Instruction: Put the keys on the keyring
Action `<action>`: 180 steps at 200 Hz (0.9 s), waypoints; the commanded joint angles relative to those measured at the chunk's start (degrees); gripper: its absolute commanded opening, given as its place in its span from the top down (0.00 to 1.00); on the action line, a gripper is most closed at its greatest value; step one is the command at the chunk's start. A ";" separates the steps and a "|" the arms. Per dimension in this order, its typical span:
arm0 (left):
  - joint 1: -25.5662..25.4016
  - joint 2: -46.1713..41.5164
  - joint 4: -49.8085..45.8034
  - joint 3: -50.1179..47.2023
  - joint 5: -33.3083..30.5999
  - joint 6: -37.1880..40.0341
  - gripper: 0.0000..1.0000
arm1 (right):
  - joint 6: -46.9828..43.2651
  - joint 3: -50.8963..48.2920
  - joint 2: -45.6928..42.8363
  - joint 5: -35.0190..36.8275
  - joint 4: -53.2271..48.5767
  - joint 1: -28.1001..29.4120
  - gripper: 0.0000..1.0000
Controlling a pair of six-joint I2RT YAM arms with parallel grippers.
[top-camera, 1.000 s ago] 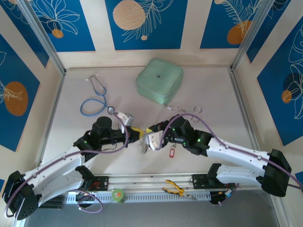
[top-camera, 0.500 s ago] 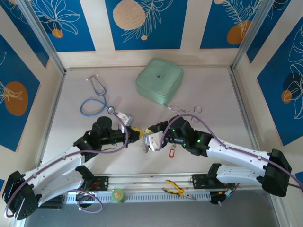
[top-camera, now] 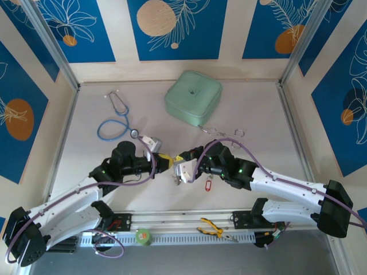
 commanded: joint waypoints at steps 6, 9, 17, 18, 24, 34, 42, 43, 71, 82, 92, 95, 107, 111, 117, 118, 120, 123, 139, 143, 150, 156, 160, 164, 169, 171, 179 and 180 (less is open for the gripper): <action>0.40 -0.28 2.36 2.23 -0.03 -0.79 1.00 | -0.47 -0.90 0.01 -0.52 -1.13 0.52 1.00; 0.42 -0.29 2.37 2.23 -0.03 -0.75 1.00 | -0.38 -0.88 0.02 -0.53 -1.26 0.55 1.00; 0.38 -0.27 2.36 2.23 0.06 -0.72 1.00 | -0.23 -0.81 0.12 -0.79 -1.56 0.49 1.00; 0.38 -0.32 2.37 2.19 0.06 -0.71 1.00 | -0.26 -0.79 0.17 -0.82 -1.57 0.48 1.00; 0.38 -0.27 2.37 2.16 0.04 -0.73 1.00 | -0.22 -0.79 0.22 -0.92 -1.67 0.51 1.00; 0.45 -0.27 2.37 2.17 0.12 -0.71 1.00 | -0.22 -0.83 0.42 -0.99 -1.67 0.51 1.00; 0.52 -0.28 2.37 2.22 0.10 -0.66 1.00 | -0.27 -0.78 0.40 -1.17 -1.67 0.48 1.00; 0.54 -0.27 2.37 2.23 0.13 -0.69 1.00 | -0.24 -0.78 0.44 -1.23 -1.67 0.48 1.00; 0.49 -0.35 2.63 2.23 0.38 -0.70 1.00 | -0.20 -0.72 0.47 -2.27 -2.09 0.48 1.00; 0.54 -0.32 2.76 2.15 0.41 -0.60 1.00 | -0.12 -0.62 0.42 -2.96 -2.51 0.51 1.00; 0.49 -0.29 3.02 2.12 0.39 -0.56 1.00 | -0.07 -0.62 0.39 -3.54 -2.96 0.56 1.00; 0.54 -0.27 3.10 2.07 0.38 -0.56 1.00 | -0.03 -0.59 0.34 -3.71 -3.10 0.56 1.00; 0.55 -0.44 3.45 1.97 0.23 -0.46 1.00 | 0.02 -0.51 0.38 -4.30 -3.60 0.47 1.00; 0.50 -0.45 3.51 2.00 0.14 -0.40 1.00 | 0.14 -0.48 0.31 -4.41 -3.80 0.50 1.00; 0.54 -0.46 3.57 2.10 0.13 -0.38 1.00 | 0.14 -0.43 0.31 -4.68 -4.02 0.55 1.00; 0.55 -0.45 3.59 2.13 0.14 -0.37 1.00 | 0.19 -0.47 0.31 -4.69 -4.03 0.55 1.00; 0.49 -0.45 3.66 2.10 0.15 -0.36 1.00 | 0.16 -0.45 0.37 -4.75 -4.11 0.54 1.00; 0.52 -0.45 3.76 2.04 0.22 -0.34 1.00 | 0.15 -0.35 0.34 -4.86 -4.17 0.50 1.00; 0.53 -0.36 4.36 2.03 0.45 -0.35 1.00 | 0.22 -0.23 0.55 -5.14 -4.55 0.52 1.00; 0.54 -0.33 4.41 1.98 0.56 -0.26 1.00 | 0.29 -0.16 0.57 -5.13 -4.53 0.53 1.00; 0.51 -0.28 4.46 1.97 0.75 -0.26 1.00 | 0.25 -0.11 0.77 -5.23 -4.73 0.53 1.00; 0.48 -0.35 4.44 1.97 0.92 -0.27 1.00 | 0.29 -0.01 0.81 -5.10 -4.83 0.53 1.00; 0.55 -0.30 4.52 2.00 1.01 -0.27 1.00 | 0.32 0.06 0.89 -5.07 -4.82 0.55 1.00; 0.47 -0.29 4.46 1.97 1.14 -0.14 1.00 | 0.33 0.07 0.92 -5.06 -4.87 0.51 1.00; 0.55 -0.27 4.48 2.01 1.17 -0.18 1.00 | 0.26 0.14 0.92 -5.02 -5.01 0.49 1.00; 0.51 -0.32 4.43 2.00 1.13 -0.18 1.00 | 0.27 0.05 0.92 -5.05 -5.08 0.54 1.00; 0.49 -0.40 4.34 1.98 0.90 -0.14 1.00 | 0.33 0.08 0.92 -5.18 -5.14 0.55 1.00; 0.52 -0.42 4.32 1.97 0.88 -0.16 1.00 | 0.37 0.05 0.92 -5.21 -5.17 0.55 1.00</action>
